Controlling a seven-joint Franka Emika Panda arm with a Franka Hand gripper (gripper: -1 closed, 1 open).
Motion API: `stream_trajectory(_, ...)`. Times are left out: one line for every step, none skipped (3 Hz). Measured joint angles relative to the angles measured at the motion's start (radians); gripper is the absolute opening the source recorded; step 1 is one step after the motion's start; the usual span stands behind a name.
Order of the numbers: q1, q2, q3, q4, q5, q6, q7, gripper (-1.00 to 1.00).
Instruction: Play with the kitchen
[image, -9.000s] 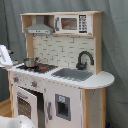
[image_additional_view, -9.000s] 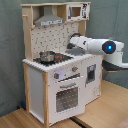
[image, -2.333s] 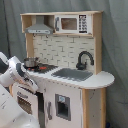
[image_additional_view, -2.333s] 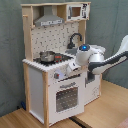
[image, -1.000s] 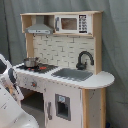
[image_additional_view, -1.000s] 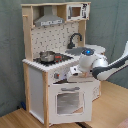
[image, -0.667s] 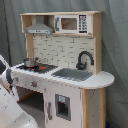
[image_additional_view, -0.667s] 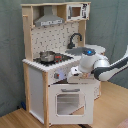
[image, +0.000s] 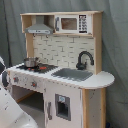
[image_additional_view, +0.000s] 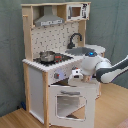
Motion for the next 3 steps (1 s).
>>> stream_trajectory(0.0, 0.0, 0.046, -0.013, 0.002, 0.006, 0.091, -1.0)
stream_trajectory(0.001, 0.0, 0.076, -0.018, 0.006, 0.014, 0.187, -1.0)
stream_trajectory(0.025, 0.0, 0.105, -0.011, 0.006, 0.037, 0.277, -1.0)
